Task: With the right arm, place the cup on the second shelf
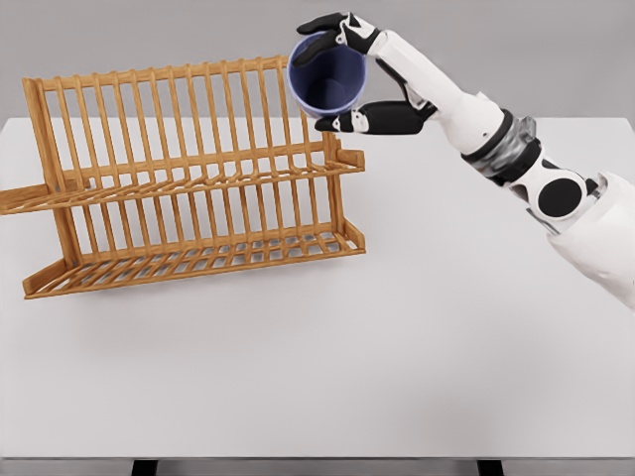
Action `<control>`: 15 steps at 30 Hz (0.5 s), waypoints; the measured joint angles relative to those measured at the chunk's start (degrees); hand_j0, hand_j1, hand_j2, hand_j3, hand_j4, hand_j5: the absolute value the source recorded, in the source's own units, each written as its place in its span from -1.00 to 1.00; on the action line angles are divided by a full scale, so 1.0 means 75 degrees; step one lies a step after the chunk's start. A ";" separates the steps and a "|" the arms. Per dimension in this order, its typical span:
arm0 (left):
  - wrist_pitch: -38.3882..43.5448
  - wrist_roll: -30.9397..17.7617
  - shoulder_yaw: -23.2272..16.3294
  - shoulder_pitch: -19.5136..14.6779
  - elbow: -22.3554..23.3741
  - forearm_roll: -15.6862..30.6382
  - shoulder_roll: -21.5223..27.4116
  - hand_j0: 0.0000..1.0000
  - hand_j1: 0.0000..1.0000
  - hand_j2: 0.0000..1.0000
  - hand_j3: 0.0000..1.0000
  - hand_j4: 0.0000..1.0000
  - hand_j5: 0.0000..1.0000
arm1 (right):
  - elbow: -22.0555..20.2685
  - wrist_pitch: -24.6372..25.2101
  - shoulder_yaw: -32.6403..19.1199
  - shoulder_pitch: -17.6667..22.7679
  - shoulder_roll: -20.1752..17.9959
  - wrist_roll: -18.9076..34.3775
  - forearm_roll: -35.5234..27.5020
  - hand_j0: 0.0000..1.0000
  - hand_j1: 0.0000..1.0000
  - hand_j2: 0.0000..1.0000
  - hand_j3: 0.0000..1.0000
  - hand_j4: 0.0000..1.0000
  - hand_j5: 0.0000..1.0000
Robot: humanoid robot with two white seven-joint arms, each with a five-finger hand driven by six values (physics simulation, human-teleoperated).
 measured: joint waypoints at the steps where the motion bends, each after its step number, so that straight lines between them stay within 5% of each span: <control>1: 0.0000 0.0000 0.0000 0.0000 0.0000 0.0000 0.0000 1.00 1.00 1.00 1.00 1.00 1.00 | 0.0000 0.0000 0.0008 0.0000 0.0060 0.0000 0.0041 0.20 0.20 0.20 0.20 0.20 0.20; 15: -0.0001 0.0000 0.0000 0.0000 0.0000 0.0000 0.0000 1.00 1.00 1.00 1.00 1.00 1.00 | 0.0234 0.0000 0.0236 0.0152 0.0571 -0.0001 0.0533 0.23 0.23 0.23 0.23 0.23 0.23</control>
